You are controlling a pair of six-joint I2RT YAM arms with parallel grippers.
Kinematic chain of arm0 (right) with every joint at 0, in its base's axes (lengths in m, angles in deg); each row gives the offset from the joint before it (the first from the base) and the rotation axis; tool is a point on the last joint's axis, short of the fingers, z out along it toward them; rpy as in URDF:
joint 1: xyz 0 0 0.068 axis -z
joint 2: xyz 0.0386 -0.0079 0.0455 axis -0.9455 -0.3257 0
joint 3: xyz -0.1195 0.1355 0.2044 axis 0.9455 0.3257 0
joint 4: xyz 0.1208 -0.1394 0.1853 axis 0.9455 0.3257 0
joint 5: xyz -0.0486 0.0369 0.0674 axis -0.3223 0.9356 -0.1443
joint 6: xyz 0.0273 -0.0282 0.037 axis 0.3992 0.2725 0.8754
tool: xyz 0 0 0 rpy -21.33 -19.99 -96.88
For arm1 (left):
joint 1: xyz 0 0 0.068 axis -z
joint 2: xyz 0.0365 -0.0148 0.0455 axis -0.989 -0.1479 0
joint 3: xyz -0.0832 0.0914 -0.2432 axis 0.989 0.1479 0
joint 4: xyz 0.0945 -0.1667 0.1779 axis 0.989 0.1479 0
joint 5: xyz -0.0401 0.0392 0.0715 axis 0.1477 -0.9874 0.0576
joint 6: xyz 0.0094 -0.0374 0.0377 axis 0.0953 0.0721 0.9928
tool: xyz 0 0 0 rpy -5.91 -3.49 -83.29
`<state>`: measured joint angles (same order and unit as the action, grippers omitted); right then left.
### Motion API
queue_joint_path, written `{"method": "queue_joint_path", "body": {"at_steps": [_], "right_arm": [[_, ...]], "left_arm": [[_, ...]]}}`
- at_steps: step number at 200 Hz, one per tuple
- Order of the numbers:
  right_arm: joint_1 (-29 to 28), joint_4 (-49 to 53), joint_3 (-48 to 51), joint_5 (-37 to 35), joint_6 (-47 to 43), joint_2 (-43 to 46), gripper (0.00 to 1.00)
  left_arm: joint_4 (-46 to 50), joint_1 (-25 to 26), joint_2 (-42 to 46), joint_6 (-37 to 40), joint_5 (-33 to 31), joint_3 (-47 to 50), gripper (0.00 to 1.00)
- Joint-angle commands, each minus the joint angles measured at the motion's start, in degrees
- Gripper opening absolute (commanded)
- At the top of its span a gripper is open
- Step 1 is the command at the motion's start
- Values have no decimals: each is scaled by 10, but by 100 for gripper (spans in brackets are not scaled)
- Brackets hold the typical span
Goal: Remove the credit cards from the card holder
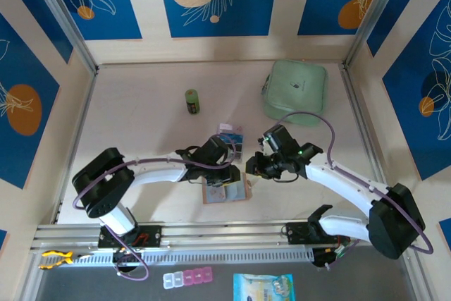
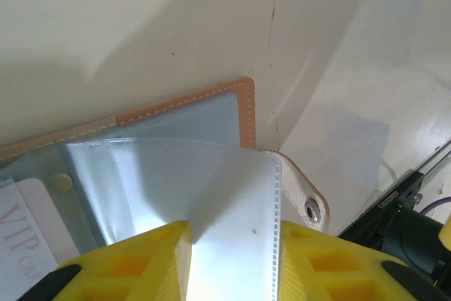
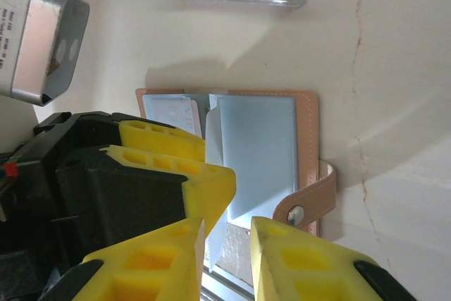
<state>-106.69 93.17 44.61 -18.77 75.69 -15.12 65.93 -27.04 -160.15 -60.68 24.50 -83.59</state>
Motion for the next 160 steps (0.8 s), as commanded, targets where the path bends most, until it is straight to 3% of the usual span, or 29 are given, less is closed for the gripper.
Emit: {"method": "queue_joint_path", "body": {"at_steps": [1, 99, 132, 160], "right_arm": [[4, 18, 7, 14, -10, 9, 26], [-16, 3, -22, 24, -4, -32, 26], [-38, -8, -34, 21, 4, -60, 26], [-60, -19, -49, 18, 11, -94, 25]], "left_arm": [[-4, 6, 1, 14, 4, -13, 37], [2, 1, 50, 17, -18, 22, 51], [5, -6, 67, 17, -22, 40, 47], [12, -14, 98, 15, -32, 71, 34]]}}
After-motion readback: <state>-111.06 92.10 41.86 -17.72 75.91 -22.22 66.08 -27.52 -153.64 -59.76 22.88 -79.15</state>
